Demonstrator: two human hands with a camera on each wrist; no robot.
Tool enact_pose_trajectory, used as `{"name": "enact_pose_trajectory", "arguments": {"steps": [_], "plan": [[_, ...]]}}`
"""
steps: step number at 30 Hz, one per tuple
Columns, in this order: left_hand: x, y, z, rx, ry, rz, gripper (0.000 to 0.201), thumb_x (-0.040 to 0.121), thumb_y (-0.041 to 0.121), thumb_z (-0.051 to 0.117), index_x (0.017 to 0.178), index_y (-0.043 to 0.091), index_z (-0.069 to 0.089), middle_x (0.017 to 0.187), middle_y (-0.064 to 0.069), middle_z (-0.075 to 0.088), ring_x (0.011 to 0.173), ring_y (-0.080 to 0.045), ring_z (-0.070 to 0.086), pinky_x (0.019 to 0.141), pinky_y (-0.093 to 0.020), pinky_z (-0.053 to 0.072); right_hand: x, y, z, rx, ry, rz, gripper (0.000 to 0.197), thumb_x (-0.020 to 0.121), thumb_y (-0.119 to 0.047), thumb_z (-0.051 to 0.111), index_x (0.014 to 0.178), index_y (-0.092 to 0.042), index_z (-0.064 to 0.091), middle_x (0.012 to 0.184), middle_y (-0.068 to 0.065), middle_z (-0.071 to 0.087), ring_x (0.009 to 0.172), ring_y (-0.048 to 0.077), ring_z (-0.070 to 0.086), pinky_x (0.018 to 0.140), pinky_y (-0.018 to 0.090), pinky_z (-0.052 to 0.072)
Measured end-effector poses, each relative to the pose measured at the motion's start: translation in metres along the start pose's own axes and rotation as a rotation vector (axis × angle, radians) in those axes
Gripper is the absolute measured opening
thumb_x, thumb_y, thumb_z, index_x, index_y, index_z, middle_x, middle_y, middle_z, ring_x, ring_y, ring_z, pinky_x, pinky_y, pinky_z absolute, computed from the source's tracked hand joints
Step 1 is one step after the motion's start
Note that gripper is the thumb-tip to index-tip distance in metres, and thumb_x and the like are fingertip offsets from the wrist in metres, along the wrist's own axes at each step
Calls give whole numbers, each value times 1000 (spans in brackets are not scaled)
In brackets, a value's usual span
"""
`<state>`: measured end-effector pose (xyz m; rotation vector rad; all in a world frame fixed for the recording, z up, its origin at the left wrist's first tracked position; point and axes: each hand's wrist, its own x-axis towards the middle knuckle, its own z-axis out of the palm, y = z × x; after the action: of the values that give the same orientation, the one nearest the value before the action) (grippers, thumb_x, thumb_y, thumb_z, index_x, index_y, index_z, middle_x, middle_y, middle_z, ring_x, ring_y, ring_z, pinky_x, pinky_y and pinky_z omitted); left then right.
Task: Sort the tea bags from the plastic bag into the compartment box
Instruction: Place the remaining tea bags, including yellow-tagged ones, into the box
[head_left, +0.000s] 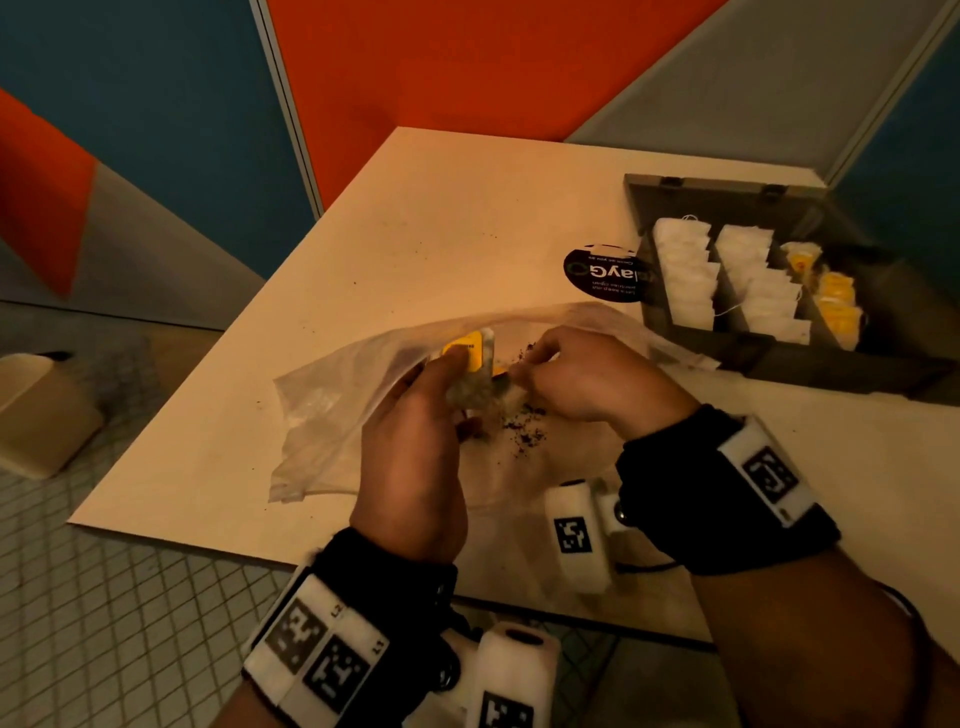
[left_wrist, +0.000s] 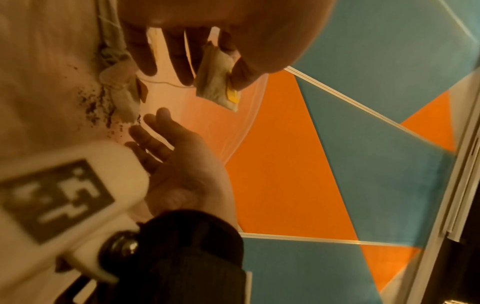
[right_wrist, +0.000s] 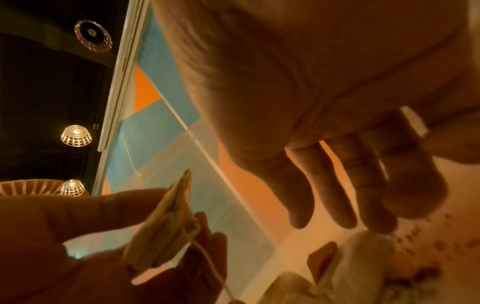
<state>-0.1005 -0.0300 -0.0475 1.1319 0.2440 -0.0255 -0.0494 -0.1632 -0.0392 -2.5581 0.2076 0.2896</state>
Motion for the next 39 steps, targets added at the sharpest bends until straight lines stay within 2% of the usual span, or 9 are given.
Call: {"name": "enact_pose_trajectory", "arguments": {"steps": [3,7,11,18,24,29,32,35,39], "plan": [[0,0,-1,-12,4,-14,10,91,14,56,96,16,65,95,-12,68,84,-25,62,75,-39,44,9,-5,9,-43,-44,15,42,93,-46,56,106,-8,66,97,9,66,84,24,62,59,26,40],[0,1,-2,-35,4,-23,15,91,15,58,103,14,66,95,-13,68,83,-27,62,74,-39,45,15,-14,10,-106,-98,-32,27,91,-39,62,82,-14,59,84,4,57,70,15,53,51,24,34],[-1,5,-3,-21,-9,-18,13,90,15,61,99,12,69,87,-9,70,69,-18,65,68,-34,48,15,-12,5,-119,-68,-57,24,90,-30,65,97,-7,70,98,9,68,87,21,62,66,26,44],[2,4,-5,24,7,-41,6,88,16,65,85,15,71,73,-4,69,61,-15,62,55,-26,47,-19,14,1,562,58,-33,13,85,-19,70,75,-18,62,67,-5,58,62,9,51,57,24,36],[4,-2,-3,65,44,-18,16,87,14,67,92,0,73,77,-10,67,69,-24,60,60,-34,44,-46,27,-5,945,56,-116,10,86,-4,63,76,-5,62,77,14,61,65,19,56,57,33,38],[1,-2,-1,90,21,-47,15,88,14,65,89,0,72,74,-17,65,69,-30,55,57,-32,41,-60,22,-4,1173,-67,-212,13,80,-8,65,68,-14,65,72,11,63,65,21,54,56,31,37],[-1,-3,0,116,1,-52,19,88,12,63,91,-6,70,75,-21,60,68,-29,52,50,-26,42,-59,18,-1,1123,-11,-174,11,84,-7,67,74,-12,64,72,10,63,62,19,52,55,29,37],[-6,-4,3,137,-42,-47,15,90,12,60,82,3,70,70,-13,61,64,-22,54,43,-17,41,-58,15,3,987,86,-120,6,87,-11,67,83,-7,65,73,10,67,58,13,52,51,21,40],[-7,-5,6,131,-42,-32,17,89,13,61,85,4,75,72,-7,69,64,-15,61,52,-19,46,-56,14,7,870,165,-67,6,86,-13,68,83,-9,67,72,6,68,58,7,55,49,15,41]]}}
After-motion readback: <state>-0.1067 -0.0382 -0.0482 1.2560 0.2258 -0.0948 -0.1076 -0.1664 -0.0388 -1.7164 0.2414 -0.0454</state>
